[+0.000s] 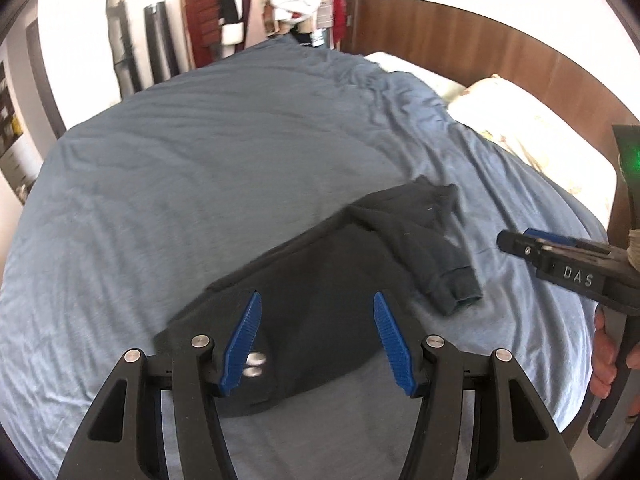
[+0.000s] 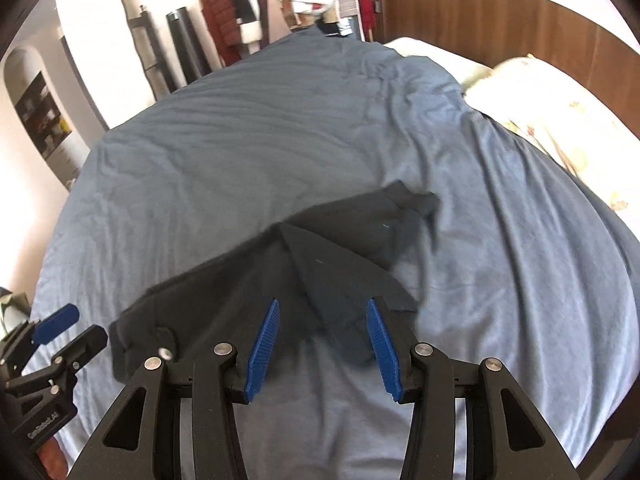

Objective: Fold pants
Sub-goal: 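Open both grippers to release the folded waistband onto the legs, then grasp a leg cuff with the left gripper while the right gripper grasps the other cuff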

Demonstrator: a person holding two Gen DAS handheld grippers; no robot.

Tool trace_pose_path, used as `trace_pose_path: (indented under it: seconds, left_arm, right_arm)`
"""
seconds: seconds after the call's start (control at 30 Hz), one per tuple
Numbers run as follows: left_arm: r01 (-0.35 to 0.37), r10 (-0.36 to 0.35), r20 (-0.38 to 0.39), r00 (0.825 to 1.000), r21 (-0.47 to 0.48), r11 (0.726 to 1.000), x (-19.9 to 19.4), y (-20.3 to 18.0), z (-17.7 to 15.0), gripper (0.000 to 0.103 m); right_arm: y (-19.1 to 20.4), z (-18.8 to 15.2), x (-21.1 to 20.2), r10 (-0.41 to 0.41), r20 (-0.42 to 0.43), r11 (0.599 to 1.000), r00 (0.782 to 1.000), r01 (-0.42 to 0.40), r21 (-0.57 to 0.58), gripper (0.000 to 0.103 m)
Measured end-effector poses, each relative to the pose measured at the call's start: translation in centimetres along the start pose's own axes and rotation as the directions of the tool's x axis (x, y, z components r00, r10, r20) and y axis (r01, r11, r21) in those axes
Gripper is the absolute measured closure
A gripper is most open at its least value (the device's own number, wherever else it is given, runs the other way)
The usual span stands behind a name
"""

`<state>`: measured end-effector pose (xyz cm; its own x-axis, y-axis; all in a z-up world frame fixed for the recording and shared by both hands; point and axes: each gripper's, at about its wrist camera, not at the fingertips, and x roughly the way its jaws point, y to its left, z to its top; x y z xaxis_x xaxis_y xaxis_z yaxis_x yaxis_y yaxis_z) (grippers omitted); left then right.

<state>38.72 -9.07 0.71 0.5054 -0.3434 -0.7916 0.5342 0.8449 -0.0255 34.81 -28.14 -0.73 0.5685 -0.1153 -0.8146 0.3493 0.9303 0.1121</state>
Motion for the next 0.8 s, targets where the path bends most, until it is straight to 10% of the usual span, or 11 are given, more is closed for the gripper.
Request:
trace_pose_path:
  seconds: [0.8]
  left_arm:
    - [0.176,-0.183,-0.223,0.957,-0.05,0.983,13.4,-12.8,-1.1,0.055]
  right_arm:
    - [-13.4,-3.1,9.0,0.222,-0.202,0.97,0.954,-0.195,0.147,0.059]
